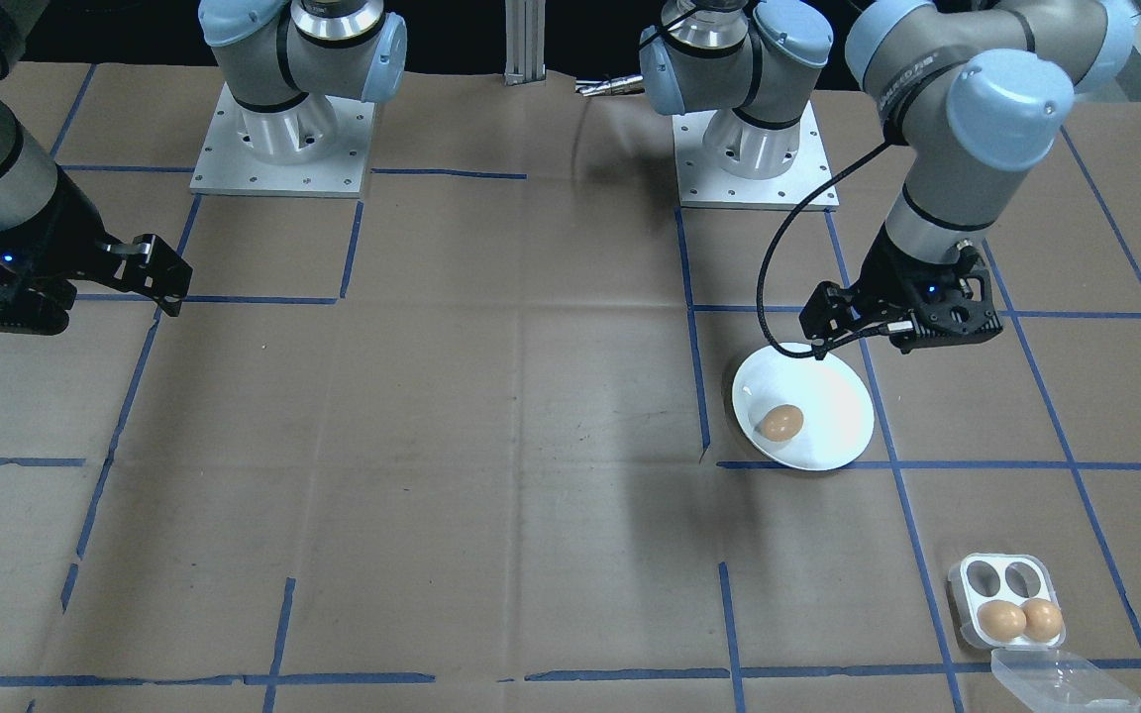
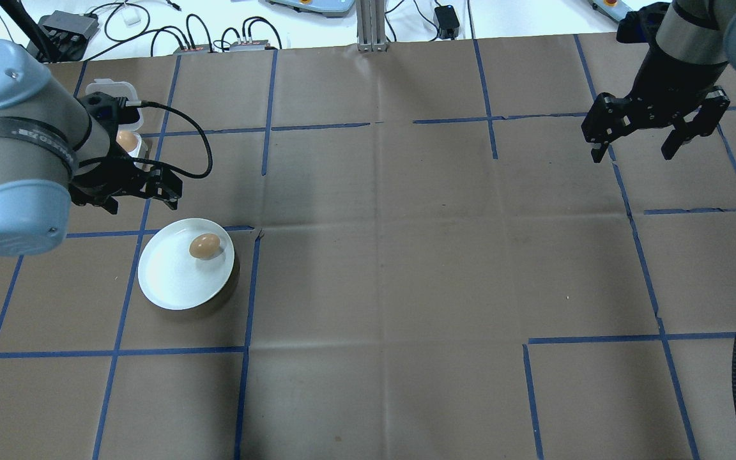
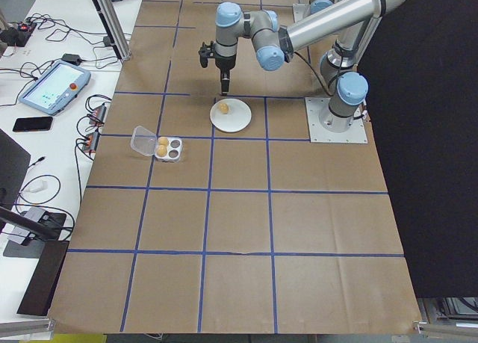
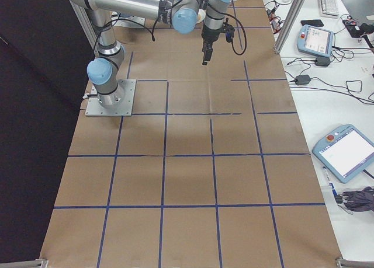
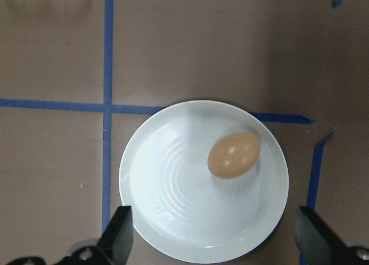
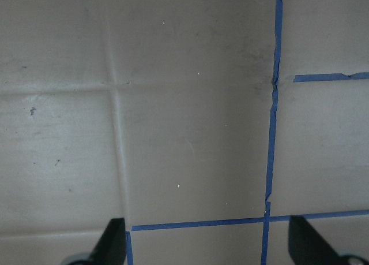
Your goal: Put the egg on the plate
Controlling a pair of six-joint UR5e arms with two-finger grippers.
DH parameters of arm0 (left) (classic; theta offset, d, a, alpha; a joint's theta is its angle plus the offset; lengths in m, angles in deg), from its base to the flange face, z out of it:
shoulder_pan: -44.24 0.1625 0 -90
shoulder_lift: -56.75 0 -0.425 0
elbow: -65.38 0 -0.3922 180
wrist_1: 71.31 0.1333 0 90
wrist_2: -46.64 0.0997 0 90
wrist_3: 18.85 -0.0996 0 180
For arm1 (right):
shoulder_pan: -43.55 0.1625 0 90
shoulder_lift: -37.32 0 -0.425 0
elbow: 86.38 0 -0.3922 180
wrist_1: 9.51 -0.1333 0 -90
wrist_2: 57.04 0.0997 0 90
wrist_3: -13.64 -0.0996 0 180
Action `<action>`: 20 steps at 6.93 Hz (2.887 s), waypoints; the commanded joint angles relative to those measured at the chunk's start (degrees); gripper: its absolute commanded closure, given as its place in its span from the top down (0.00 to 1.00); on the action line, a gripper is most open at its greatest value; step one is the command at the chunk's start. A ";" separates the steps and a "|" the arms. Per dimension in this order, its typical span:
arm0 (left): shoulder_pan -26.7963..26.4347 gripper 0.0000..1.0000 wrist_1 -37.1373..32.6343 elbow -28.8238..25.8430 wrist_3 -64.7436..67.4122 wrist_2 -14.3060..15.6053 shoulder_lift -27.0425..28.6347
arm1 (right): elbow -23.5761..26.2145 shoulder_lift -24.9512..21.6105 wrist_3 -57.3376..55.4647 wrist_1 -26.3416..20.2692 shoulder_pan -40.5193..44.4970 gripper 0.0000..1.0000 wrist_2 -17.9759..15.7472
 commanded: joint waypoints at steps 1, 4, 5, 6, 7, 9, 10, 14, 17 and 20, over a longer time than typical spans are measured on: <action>0.26 1.00 -11.20 -10.42 -4.57 -0.07 0.48 | 0.00 0.01 0.00 -0.03 0.00 1.00 0.03; 7.54 1.00 -14.75 -23.43 -16.59 -0.25 11.80 | 0.00 0.01 0.00 0.06 0.00 1.00 -0.06; 8.95 1.00 -14.75 -27.91 -20.48 -0.07 16.10 | 0.00 0.01 0.00 -0.02 0.00 1.00 -0.06; 10.01 1.00 -14.84 -33.52 -22.96 -0.07 21.02 | 0.00 0.01 0.00 0.06 0.00 1.00 -0.06; 10.11 1.00 -14.84 -39.50 -30.29 0.10 25.94 | 0.00 0.01 0.00 -0.02 0.00 1.00 -0.06; 10.54 1.00 -14.93 -47.79 -39.22 3.88 33.51 | 0.00 0.01 0.00 -0.03 0.00 1.00 -0.06; 10.55 1.00 -14.93 -48.60 -44.03 3.80 34.68 | 0.00 0.01 0.00 -0.03 0.00 1.00 -0.06; 10.55 1.00 -15.02 -47.38 -75.11 3.18 37.05 | 0.00 0.01 0.00 -0.03 0.00 1.00 -0.06; 11.85 1.00 -14.05 -47.38 -85.80 -0.21 41.09 | 0.00 0.01 0.00 -0.02 0.00 1.00 -0.06; 12.13 1.00 -11.35 -47.47 -85.91 -0.60 44.87 | 0.00 0.01 0.00 -0.02 0.00 1.00 -0.06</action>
